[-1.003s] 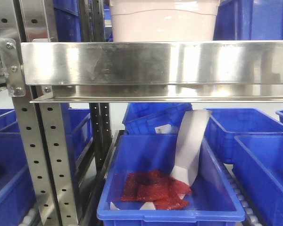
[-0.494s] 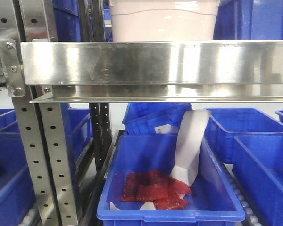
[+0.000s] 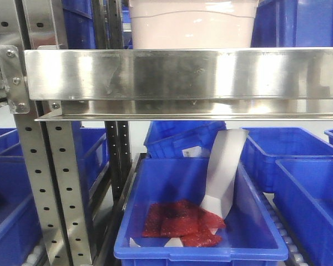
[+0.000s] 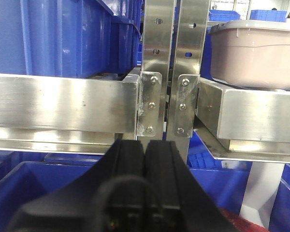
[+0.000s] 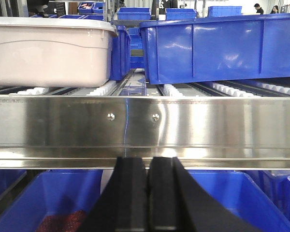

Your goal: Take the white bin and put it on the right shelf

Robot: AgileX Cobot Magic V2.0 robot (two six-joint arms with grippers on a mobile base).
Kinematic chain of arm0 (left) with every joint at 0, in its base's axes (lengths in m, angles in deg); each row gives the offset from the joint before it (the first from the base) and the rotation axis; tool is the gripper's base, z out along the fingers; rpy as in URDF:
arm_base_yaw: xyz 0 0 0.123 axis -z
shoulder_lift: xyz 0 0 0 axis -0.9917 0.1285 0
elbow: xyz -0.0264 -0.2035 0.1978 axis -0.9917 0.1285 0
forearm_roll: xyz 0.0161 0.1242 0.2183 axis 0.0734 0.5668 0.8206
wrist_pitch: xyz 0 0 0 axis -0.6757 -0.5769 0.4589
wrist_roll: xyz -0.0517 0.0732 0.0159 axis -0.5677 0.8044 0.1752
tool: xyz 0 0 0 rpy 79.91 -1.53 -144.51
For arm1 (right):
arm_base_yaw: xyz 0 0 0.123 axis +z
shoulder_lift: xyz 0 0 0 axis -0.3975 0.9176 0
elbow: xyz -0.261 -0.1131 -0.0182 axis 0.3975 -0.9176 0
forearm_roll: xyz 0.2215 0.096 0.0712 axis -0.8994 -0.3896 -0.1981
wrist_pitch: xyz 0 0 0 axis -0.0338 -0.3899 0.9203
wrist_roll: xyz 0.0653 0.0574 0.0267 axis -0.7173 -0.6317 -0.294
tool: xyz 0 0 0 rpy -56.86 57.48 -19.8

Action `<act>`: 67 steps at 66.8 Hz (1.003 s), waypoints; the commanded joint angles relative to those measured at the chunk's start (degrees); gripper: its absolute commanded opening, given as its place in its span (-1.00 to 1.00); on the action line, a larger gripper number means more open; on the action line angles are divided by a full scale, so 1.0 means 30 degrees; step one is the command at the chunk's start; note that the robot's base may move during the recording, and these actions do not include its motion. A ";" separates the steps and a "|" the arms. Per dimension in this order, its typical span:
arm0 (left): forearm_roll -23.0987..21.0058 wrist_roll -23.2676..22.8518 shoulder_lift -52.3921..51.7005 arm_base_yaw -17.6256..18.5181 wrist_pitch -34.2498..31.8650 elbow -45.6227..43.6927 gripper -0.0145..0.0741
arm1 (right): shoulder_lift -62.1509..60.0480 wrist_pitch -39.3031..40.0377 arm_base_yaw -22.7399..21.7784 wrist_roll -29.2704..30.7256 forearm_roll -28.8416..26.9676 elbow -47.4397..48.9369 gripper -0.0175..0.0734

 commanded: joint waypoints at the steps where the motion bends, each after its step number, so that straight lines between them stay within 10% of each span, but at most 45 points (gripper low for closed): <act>1: 0.0006 0.0033 -0.0207 0.0146 -0.1476 -0.0021 -0.94 | -0.0318 0.1790 0.0050 0.0047 0.0224 -0.0008 -0.47; 67: 0.0006 0.0033 -0.0207 0.0146 -0.1476 -0.0021 -0.94 | -0.0318 0.1215 0.0050 0.0089 0.0336 -0.0008 -0.47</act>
